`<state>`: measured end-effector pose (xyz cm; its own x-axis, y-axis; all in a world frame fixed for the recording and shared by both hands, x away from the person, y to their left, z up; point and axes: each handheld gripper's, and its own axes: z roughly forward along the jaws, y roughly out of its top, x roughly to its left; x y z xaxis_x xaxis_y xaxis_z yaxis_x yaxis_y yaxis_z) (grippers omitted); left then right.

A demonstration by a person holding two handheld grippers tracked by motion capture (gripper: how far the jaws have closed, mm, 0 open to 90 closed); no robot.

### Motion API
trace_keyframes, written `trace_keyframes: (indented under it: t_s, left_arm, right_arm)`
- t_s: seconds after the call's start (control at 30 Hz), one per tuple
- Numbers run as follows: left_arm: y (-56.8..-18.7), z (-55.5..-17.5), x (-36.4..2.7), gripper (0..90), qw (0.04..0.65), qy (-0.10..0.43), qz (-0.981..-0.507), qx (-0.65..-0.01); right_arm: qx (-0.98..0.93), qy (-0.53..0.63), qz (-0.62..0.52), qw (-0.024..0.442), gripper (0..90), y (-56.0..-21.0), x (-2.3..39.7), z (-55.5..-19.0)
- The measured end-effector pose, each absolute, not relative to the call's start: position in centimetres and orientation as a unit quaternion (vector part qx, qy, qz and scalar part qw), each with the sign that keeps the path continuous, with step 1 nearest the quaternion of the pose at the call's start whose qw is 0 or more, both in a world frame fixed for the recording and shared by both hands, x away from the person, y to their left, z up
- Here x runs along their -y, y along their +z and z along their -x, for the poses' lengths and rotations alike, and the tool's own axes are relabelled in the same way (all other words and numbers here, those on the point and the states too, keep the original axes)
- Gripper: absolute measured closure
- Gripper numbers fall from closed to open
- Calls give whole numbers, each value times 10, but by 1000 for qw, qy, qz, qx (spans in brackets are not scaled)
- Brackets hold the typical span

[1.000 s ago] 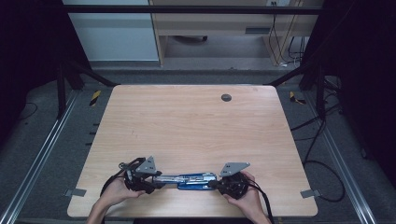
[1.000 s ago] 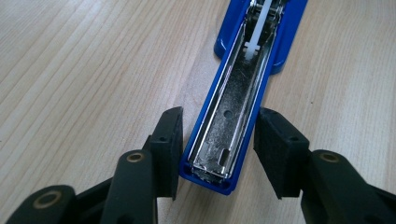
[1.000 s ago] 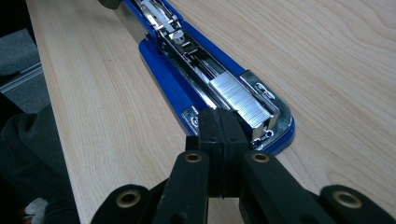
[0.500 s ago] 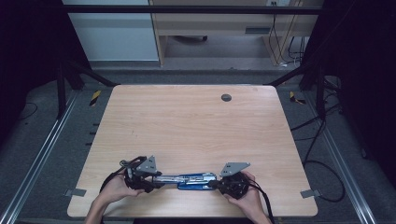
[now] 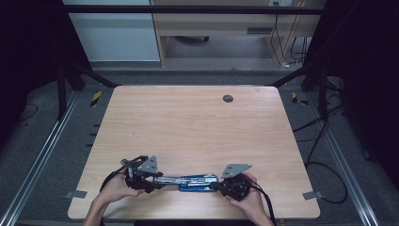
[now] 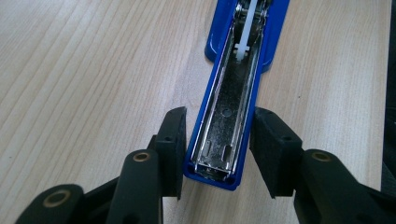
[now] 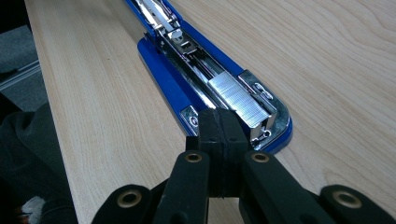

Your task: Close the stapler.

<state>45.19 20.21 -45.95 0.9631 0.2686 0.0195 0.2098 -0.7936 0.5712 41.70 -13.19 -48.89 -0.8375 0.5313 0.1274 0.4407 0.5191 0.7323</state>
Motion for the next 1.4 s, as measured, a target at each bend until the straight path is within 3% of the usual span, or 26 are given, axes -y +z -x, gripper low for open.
trace_keyframes:
  t_s: [1.4]
  left_arm:
    - [-434, -451, -193, 593, 277, 55, -953, -107]
  right_arm:
    - [-873, 398, -277, 58, 900, -488, 130, -417]
